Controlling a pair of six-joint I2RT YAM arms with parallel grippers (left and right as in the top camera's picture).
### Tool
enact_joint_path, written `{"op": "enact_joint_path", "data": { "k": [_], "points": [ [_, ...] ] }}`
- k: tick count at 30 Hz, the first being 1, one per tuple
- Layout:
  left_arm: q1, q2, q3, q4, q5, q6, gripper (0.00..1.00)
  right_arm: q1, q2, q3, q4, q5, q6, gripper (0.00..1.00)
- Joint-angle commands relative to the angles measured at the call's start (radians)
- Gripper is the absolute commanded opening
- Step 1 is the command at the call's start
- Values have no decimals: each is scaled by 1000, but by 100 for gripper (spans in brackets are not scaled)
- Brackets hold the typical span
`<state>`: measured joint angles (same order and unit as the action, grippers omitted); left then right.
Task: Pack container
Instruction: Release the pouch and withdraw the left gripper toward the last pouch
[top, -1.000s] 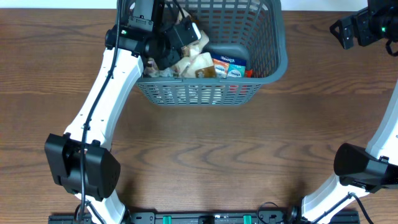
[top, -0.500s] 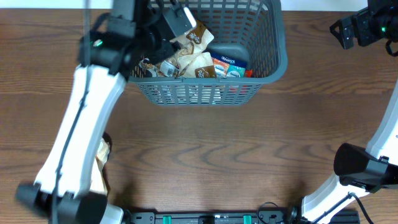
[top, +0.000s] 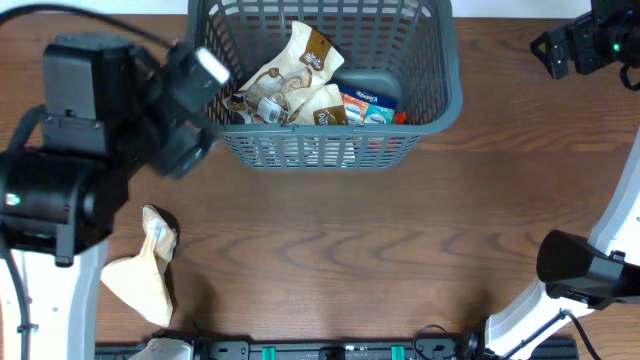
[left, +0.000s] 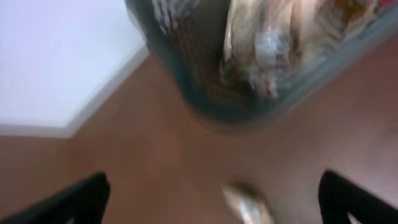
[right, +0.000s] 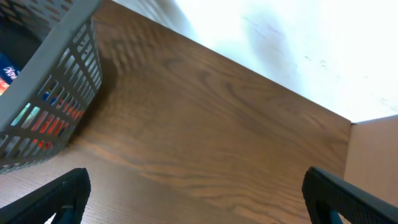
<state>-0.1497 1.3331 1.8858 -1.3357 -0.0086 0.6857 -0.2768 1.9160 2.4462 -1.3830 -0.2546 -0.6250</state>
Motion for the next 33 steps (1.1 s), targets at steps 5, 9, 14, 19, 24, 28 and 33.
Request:
{"op": "enact_joint_path", "data": {
  "k": [5, 9, 14, 19, 24, 28, 33],
  "points": [
    [168, 8, -18, -279, -61, -227, 99, -8, 0, -2, -4, -13, -12, 99],
    [186, 8, -18, -286, -19, -307, 99, -8, 0, -2, -3, -13, -12, 99],
    [190, 10, -18, -241, -3, -314, 99, -8, 0, -2, 1, -13, -12, 99],
    [239, 26, -50, -241, -3, -355, 99, -8, 0, -3, 5, -22, -12, 99],
    [325, 25, -202, -200, -2, -393, 99, -8, 0, -2, 11, -30, -20, 99],
    [384, 25, -377, -108, 5, -411, 99, -8, 0, -2, 12, -31, -20, 99],
    [442, 25, -591, 28, 21, -415, 99, -8, 0, -3, 9, -31, -19, 99]
  ]
}}
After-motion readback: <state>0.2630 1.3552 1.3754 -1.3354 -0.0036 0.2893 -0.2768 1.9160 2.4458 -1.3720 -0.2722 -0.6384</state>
